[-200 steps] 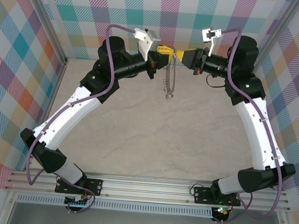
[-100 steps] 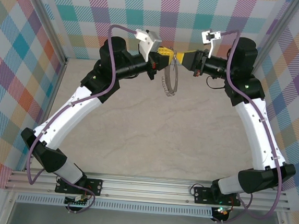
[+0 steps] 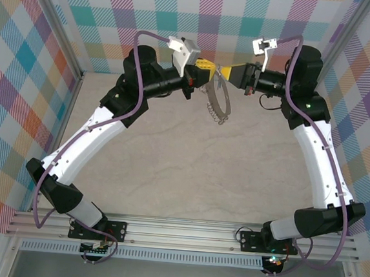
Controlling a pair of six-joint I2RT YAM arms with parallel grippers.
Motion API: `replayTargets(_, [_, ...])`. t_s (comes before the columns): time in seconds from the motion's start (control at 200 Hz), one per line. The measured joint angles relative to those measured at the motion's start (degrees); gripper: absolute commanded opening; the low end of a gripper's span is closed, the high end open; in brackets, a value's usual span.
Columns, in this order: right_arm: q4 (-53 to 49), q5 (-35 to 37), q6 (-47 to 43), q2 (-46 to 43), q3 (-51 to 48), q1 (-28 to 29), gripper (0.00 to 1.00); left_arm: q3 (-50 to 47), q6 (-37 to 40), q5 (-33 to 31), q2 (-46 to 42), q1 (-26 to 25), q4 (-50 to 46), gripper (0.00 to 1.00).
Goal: Put the keys on the keyring
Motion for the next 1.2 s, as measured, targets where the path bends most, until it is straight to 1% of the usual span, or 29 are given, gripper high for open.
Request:
replayTargets(0.025, [0.0,-0.2,0.2,0.0,0.0,-0.1,0.08,0.0,0.0,0.0,0.0,0.0,0.0,0.00])
replayTargets(0.065, [0.0,-0.3,0.6,0.1,0.0,-0.1,0.23,0.0,0.0,0.0,0.0,0.0,0.0,0.00])
replayTargets(0.085, [0.0,-0.4,0.6,0.1,0.0,-0.2,0.27,0.0,0.0,0.0,0.0,0.0,0.0,0.00])
replayTargets(0.165, [-0.4,-0.3,1.3,0.1,0.0,-0.4,0.37,0.0,0.0,0.0,0.0,0.0,0.8,0.00])
replayTargets(0.21, [-0.6,-0.2,1.3,0.0,0.0,-0.6,0.40,0.0,0.0,0.0,0.0,0.0,1.4,0.00])
replayTargets(0.345, [-0.4,-0.2,2.5,-0.7,-1.2,-2.5,0.43,-0.1,0.0,0.0,-0.1,0.0,2.3,0.00])
replayTargets(0.485, [1.7,-0.2,5.2,-1.3,-2.5,-4.4,0.49,-0.4,-0.1,0.0,-0.1,0.0,3.1,0.00])
replayTargets(0.685, [6.7,-0.2,9.3,-1.3,-2.8,-4.8,0.54,-1.9,-2.1,0.1,-0.1,0.0,6.4,0.00])
replayTargets(0.92, [13.7,0.3,14.4,-1.3,-4.9,-4.8,0.55,-3.9,-10.0,2.2,-0.1,2.4,13.8,0.00])
replayTargets(1.2, [23.2,2.9,22.0,-1.3,-8.4,-4.8,0.56,-5.0,-22.4,5.9,0.7,6.5,23.7,0.00])
